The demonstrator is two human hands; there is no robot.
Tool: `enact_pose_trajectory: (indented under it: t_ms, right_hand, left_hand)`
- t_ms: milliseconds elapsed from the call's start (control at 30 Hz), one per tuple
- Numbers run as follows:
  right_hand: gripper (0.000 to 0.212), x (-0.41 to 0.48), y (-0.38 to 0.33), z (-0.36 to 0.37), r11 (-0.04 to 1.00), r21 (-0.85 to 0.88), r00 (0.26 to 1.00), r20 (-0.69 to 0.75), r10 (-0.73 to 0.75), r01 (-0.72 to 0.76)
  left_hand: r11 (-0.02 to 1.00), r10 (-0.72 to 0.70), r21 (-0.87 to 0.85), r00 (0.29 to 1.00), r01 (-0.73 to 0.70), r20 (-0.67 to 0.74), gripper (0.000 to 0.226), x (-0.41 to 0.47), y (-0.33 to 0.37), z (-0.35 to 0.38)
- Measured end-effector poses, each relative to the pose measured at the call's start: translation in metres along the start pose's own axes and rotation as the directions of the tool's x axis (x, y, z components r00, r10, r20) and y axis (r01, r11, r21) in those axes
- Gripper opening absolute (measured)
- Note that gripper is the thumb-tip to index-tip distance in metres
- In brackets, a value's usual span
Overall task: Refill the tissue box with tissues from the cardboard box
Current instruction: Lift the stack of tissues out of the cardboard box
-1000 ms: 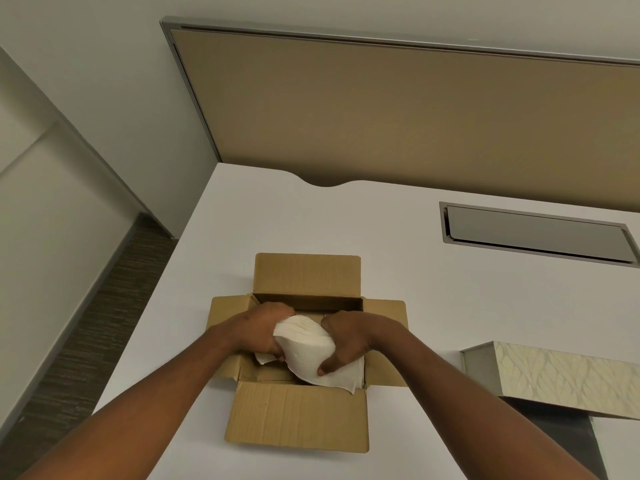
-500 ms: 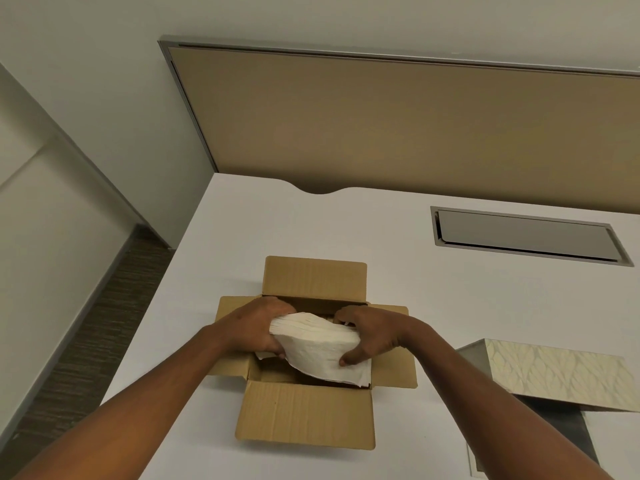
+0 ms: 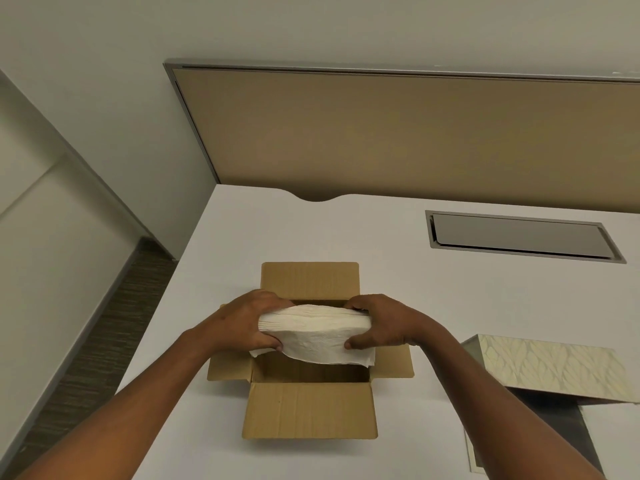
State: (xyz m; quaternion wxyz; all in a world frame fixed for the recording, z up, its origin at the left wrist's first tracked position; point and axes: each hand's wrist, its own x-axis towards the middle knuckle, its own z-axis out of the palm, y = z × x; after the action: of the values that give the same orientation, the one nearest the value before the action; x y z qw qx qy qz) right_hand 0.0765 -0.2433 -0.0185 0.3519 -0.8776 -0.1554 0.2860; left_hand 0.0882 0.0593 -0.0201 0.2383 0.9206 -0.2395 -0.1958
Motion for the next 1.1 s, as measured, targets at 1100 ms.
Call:
enact_pose_trajectory:
  t_ms: [1100]
  right_hand:
    - [0.042, -0.166, 0.026, -0.01, 0.738, 0.665, 0.787, -0.512, 0.342, 0.112]
  left_hand:
    - [0.42, -0.292, -0.894, 0.91, -0.154, -0.294, 0.049, -0.048, 0.163, 0.072]
